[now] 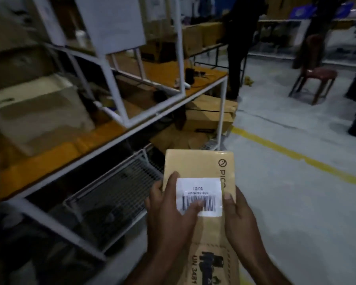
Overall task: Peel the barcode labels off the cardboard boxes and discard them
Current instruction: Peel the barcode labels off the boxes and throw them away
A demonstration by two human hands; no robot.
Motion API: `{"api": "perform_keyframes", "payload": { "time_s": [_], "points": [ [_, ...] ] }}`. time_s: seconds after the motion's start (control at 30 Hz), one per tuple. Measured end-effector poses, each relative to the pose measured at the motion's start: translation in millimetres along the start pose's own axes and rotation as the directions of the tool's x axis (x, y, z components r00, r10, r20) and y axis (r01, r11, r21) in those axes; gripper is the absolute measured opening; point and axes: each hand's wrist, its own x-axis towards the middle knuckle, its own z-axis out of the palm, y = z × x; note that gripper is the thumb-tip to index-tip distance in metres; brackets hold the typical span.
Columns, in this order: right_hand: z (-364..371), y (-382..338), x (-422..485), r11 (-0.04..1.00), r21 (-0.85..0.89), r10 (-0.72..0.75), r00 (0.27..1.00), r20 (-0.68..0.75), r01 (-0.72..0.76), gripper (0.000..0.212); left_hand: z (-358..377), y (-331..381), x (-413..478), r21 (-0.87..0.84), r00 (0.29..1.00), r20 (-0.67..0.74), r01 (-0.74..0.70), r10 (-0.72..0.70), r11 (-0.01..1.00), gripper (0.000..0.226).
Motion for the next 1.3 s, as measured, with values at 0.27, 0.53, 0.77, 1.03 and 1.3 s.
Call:
{"api": "perform_keyframes", "payload": {
  "time_s": [0.27,0.53,0.77,1.03,1.3],
  "points": [
    [132,-75,87,0.975,0.009,-0.221,0.957,0.189,0.223,0.027,-81,-57,109,-0.082,0.912,-0.409,-0.013,-0.022,0.997,0.046],
    [235,-127,189,0.912,0.197,-0.409,0.830,0.378,0.360,0.042,-118,-86,215,-0.101,0.747,-0.663,-0.014,-0.057,0.995,0.041],
    [312,-186,258,0.829,0.360,-0.558,0.678,0.478,0.428,0.038,-160,-98,292,-0.017,0.569,-0.822,0.005,-0.017,1.000,0.039],
    [394,-198,281,0.777,0.422,-0.628,0.610,0.483,0.466,0.037,-184,-154,343,0.037,0.514,-0.858,0.009,0.027,0.999,0.038],
    [456,-197,286,0.791,0.342,-0.611,0.685,0.397,0.508,0.054,-203,-209,382,0.076,0.523,-0.849,-0.013,0.071,0.997,0.039]
  ]
}}
